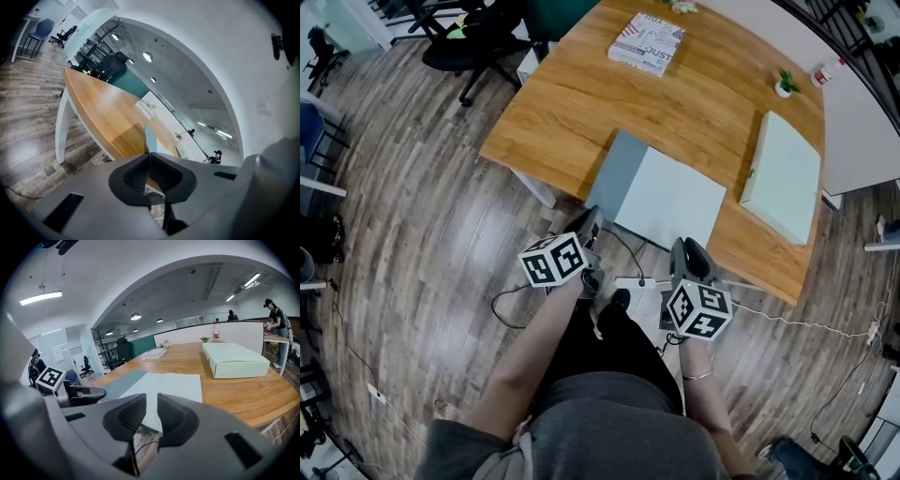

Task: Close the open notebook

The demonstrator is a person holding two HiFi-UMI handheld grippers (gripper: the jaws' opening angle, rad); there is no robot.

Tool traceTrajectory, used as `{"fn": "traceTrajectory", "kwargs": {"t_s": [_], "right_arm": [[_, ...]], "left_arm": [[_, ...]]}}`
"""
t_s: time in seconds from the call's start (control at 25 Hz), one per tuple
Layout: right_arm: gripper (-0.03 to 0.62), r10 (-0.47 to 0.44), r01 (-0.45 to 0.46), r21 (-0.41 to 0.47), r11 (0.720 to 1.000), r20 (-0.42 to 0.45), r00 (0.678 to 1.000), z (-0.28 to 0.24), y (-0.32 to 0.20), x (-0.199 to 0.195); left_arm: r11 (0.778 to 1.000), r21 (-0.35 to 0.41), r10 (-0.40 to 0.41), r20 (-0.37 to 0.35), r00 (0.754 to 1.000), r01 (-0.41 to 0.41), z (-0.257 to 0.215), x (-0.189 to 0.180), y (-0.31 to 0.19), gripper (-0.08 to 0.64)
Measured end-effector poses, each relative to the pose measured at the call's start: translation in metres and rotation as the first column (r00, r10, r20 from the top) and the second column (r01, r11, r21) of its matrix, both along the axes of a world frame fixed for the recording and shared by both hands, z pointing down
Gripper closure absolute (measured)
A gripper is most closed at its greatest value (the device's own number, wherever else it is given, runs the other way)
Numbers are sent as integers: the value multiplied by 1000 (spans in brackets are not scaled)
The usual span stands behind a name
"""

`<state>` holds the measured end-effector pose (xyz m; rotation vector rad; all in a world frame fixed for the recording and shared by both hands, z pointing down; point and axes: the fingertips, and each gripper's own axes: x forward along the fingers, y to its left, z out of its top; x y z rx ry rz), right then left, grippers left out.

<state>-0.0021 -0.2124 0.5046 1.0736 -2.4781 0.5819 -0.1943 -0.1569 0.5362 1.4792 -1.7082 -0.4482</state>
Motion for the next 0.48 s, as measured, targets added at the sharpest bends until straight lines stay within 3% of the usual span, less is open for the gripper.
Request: {"fn": "traceTrajectory", "kwargs": {"t_s": [0.48], "right_arm": [[517, 97, -97, 12, 995, 24, 995, -5, 14, 28]], "left_arm": [[992, 66, 104, 109, 989, -111, -44, 23, -9, 529]]}}
